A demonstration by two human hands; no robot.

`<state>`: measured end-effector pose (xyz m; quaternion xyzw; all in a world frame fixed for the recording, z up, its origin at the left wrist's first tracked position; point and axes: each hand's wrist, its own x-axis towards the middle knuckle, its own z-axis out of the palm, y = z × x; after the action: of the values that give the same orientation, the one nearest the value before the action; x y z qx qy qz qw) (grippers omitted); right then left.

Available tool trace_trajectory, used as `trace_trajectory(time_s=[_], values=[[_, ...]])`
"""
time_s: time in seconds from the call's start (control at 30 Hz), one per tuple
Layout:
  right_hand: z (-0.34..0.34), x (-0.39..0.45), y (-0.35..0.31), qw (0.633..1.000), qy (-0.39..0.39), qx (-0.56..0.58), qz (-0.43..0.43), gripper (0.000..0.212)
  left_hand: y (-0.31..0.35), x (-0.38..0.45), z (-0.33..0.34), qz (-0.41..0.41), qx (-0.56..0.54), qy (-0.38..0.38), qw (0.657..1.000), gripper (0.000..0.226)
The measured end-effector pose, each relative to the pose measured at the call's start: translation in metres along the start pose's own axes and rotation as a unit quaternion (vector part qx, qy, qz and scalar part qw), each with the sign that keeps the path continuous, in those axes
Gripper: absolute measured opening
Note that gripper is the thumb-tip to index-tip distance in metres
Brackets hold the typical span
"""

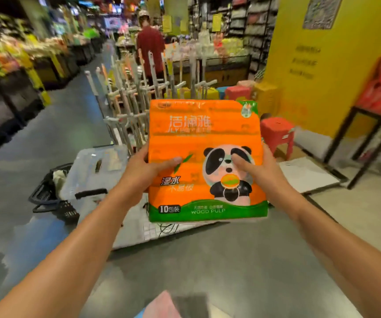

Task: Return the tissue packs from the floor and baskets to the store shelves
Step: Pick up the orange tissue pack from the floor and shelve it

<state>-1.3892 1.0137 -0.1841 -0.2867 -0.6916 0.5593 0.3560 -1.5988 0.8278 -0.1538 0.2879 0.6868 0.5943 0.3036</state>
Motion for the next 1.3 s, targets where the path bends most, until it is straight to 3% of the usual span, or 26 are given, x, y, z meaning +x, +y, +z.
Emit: trace_trajectory(time_s=[0.13,0.3,0.5,0.77,0.87,1.0,1.17,1.3], values=[[-0.070,-0.008,-0.023,0.996,0.075,-0.016,-0.034,0.076,0.044,0.021,0.064,0.036,0.011,-0.066,0.997,0.056],[-0.163,-0.041,-0.034,0.981,0.188,-0.032,-0.016,0.061,0.073,0.045,0.161,0.055,0.023,-0.173,0.983,0.056],[-0.260,-0.127,-0.045,0.917,0.382,-0.117,0.019,0.073,0.087,0.034,0.308,0.072,0.012,-0.350,0.934,0.058],[-0.301,-0.301,-0.082,0.738,0.638,-0.210,0.057,0.090,0.099,-0.077,0.477,0.108,0.022,-0.602,0.791,0.073],[-0.284,-0.368,-0.100,0.662,0.709,-0.228,0.085,0.091,0.096,-0.136,0.510,0.103,0.013,-0.683,0.723,0.059],[-0.237,-0.440,-0.113,0.566,0.786,-0.225,0.100,0.083,0.089,-0.213,0.529,0.115,0.005,-0.773,0.624,0.095],[-0.178,-0.516,-0.138,0.443,0.851,-0.246,0.138,0.087,0.081,-0.317,0.529,0.122,-0.004,-0.846,0.518,0.051],[-0.144,-0.574,-0.156,0.373,0.878,-0.261,0.151,0.094,0.078,-0.397,0.519,0.122,-0.025,-0.876,0.466,0.042]])
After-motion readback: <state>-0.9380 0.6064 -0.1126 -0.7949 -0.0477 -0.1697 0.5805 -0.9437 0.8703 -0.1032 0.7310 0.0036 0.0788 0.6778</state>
